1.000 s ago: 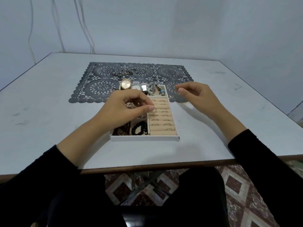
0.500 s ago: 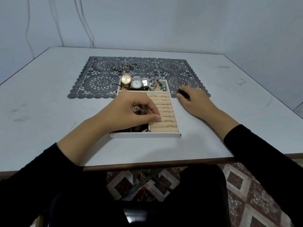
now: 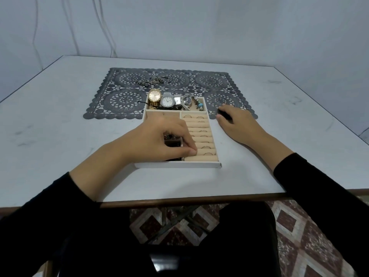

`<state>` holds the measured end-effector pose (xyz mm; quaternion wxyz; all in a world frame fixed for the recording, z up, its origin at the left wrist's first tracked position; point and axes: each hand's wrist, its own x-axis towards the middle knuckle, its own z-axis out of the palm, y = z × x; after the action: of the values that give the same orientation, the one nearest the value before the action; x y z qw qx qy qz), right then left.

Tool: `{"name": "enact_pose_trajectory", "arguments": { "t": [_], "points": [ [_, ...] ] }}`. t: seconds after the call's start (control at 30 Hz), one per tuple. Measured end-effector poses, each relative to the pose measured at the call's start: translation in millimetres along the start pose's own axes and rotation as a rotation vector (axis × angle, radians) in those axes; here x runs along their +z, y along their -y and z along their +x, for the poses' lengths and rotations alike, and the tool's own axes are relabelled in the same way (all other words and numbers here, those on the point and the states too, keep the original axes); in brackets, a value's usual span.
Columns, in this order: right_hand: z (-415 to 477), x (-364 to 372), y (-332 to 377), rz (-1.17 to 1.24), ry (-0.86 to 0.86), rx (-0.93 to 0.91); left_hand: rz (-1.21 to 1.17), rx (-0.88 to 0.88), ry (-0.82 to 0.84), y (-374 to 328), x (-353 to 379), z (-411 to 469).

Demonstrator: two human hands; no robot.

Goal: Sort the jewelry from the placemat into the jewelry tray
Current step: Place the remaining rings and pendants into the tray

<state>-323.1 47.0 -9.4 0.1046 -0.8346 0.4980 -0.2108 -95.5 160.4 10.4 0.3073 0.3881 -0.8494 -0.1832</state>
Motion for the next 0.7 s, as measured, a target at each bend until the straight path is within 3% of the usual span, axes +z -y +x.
{"name": "enact_pose_trajectory", "arguments": {
  "t": [0.33,0.7],
  "points": [
    [0.7,0.4,-0.9,-0.012,0.003,-0.003,-0.04,-0.056,0.101,0.0,-1.7,1.3],
    [1.6,0.6,-2.6,-0.012,0.015,-0.008,-0.107,-0.283,0.274,-6.0,-14.1,21.7]
  ]
}}
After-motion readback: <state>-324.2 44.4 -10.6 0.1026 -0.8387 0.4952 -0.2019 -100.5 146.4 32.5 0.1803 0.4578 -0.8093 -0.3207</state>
